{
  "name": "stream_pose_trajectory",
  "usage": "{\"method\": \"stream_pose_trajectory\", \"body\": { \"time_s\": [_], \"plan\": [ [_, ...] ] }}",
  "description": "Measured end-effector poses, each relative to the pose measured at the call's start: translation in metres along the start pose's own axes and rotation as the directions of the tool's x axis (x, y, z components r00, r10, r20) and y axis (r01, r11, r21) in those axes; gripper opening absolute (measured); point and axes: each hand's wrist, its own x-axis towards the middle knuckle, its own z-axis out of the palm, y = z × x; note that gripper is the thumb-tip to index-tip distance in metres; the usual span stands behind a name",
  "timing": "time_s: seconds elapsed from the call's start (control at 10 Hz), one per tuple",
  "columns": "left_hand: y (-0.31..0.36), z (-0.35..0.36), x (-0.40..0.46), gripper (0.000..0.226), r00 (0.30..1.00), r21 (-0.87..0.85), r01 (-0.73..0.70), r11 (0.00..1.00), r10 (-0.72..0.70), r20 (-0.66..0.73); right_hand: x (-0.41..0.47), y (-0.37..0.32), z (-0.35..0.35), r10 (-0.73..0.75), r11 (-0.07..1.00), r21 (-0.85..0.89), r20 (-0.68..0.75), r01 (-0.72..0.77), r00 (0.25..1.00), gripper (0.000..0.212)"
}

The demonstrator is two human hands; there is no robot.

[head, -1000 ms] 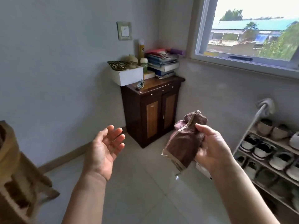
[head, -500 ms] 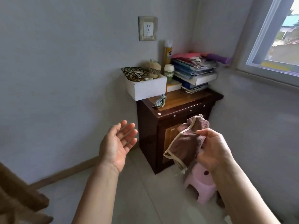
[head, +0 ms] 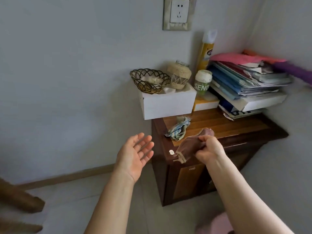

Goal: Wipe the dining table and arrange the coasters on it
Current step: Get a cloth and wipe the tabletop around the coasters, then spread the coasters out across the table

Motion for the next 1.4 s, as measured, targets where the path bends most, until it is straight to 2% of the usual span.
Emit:
{"method": "stream_pose_trajectory", "body": {
  "time_s": [0.2,0.3,0.4,0.5,0.6,0.8,0.9,1.1,1.4],
  "plan": [
    [0.001,0.052,0.075,0.022,0.993,-0.029,-0.011,1.000,0.007,-0.114,0.099,-0.041,0.049,0.007,0.984,-0.180,-0.043,-0.015,0.999,0.040],
    [0.001,0.057,0.093,0.022,0.986,-0.033,-0.015,0.999,0.009,-0.167,0.131,-0.043,0.060,0.082,0.960,-0.268,0.007,-0.078,0.997,0.027],
    [0.004,0.054,0.101,0.023,0.978,-0.050,-0.032,0.998,0.020,-0.209,0.159,-0.037,0.064,0.042,0.968,-0.249,0.062,-0.025,0.997,0.035],
    [0.010,0.047,0.103,0.024,0.973,-0.086,-0.058,0.995,0.037,-0.227,0.117,-0.036,0.080,-0.142,0.954,-0.264,0.010,0.139,0.990,0.042],
    [0.019,0.033,0.094,0.023,0.966,-0.116,-0.105,0.988,0.074,-0.247,0.100,-0.032,0.093,-0.119,0.949,-0.280,0.099,0.142,0.988,0.026],
    [0.047,-0.017,0.038,0.023,0.938,-0.182,-0.239,0.954,0.178,-0.299,0.028,0.008,0.131,0.041,0.938,-0.332,0.392,0.100,0.919,0.035],
    [0.062,-0.058,-0.006,0.023,0.900,-0.198,-0.330,0.923,0.245,-0.360,-0.017,0.043,0.145,0.117,0.933,-0.352,0.487,0.072,0.865,0.027],
    [0.082,-0.155,-0.126,0.020,0.760,-0.155,-0.506,0.848,0.354,-0.545,-0.119,0.145,0.162,0.314,0.906,-0.423,0.633,-0.024,0.707,0.020],
    [0.087,-0.297,-0.290,0.025,0.511,-0.045,-0.668,0.743,0.414,-0.753,-0.253,0.312,0.163,0.516,0.807,-0.589,0.667,-0.045,0.537,0.025]
  ]
}}
